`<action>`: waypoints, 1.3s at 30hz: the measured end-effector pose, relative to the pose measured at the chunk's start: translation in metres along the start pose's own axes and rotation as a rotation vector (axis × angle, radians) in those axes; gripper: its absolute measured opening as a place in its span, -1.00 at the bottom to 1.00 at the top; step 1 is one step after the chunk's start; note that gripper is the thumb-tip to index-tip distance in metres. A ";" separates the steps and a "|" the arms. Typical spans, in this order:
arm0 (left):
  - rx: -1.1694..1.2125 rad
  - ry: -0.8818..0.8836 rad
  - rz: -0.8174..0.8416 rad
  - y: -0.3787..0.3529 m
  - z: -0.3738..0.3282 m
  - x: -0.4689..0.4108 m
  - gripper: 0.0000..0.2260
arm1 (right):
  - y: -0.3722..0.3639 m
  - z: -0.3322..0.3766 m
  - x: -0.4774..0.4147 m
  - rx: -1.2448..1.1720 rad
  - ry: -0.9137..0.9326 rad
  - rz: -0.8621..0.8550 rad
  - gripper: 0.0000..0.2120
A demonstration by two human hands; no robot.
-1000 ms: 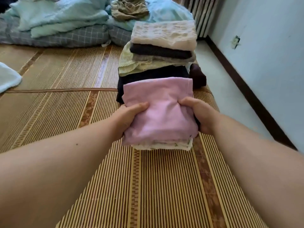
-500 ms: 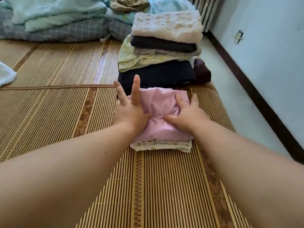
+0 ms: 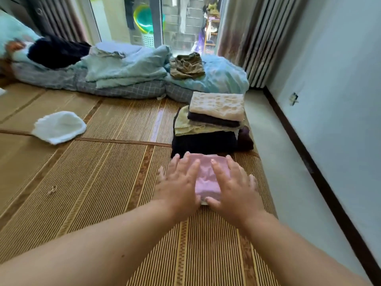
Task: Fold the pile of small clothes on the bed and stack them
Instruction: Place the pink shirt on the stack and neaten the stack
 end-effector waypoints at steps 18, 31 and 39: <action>0.025 0.340 0.075 0.068 0.309 0.340 -0.27 | -0.048 0.421 0.145 0.079 0.326 0.187 -0.08; -0.064 0.540 0.123 0.102 0.618 0.505 -0.28 | -0.143 0.709 0.158 -0.043 0.442 0.384 -0.39; -0.008 0.532 0.155 0.065 0.654 0.470 -0.29 | -0.181 0.746 0.097 -0.015 0.489 0.412 -0.38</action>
Point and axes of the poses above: each hand's wrist, its own x-axis away from the middle knuckle, its own y-axis out of the back of the hand, z = x × y, the point moved 3 cm from there along -x, towards the middle knuckle, and after that the axes turned 9 degrees about -x, right-handed, at the moved point
